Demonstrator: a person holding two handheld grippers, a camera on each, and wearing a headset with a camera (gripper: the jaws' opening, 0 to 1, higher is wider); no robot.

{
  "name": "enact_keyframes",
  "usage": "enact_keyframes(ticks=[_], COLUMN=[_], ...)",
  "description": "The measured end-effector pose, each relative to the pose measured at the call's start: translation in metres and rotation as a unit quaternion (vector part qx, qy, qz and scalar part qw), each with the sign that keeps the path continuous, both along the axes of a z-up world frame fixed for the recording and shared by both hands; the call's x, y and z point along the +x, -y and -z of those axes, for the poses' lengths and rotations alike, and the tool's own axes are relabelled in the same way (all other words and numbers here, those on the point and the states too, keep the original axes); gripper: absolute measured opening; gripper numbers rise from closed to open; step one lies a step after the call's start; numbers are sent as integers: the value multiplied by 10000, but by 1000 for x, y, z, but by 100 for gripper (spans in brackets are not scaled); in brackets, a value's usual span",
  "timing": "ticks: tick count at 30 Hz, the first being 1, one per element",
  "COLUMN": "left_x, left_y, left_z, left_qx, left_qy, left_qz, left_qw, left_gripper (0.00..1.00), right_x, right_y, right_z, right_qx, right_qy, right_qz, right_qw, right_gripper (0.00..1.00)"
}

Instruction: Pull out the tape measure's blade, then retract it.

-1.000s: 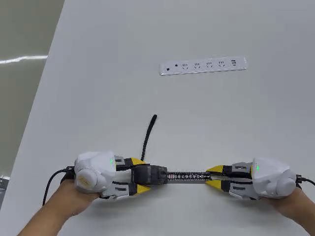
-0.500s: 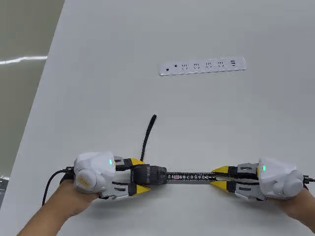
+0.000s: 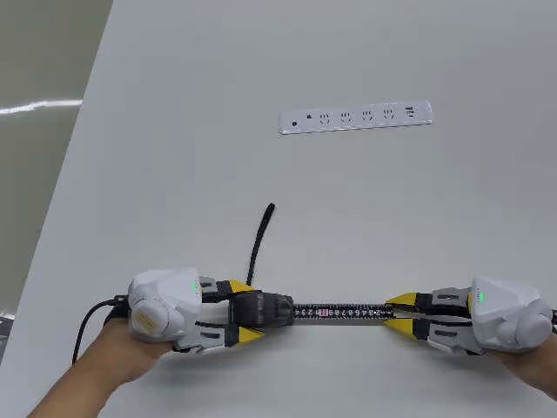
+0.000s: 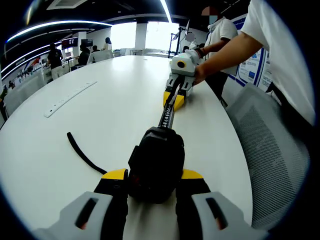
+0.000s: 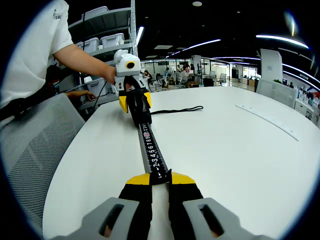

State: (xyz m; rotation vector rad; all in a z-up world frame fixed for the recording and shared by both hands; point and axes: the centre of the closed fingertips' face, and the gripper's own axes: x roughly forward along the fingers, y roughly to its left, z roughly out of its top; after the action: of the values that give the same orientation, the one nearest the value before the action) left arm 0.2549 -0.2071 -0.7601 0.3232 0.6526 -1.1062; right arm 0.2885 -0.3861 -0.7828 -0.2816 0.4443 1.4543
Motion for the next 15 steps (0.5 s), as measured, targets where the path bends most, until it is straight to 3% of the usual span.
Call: enact_keyframes(ticks=[15], left_x=[1], left_y=[0], left_z=[1], left_qx=[24], left_qy=[-5], left_qz=[7], left_qw=[10000], left_gripper=[33], right_x=[3], right_y=[17], right_z=[-2], right_qx=[-80], right_qy=[-16], right_qz=[62], right_qw=[9999], right_gripper=[9])
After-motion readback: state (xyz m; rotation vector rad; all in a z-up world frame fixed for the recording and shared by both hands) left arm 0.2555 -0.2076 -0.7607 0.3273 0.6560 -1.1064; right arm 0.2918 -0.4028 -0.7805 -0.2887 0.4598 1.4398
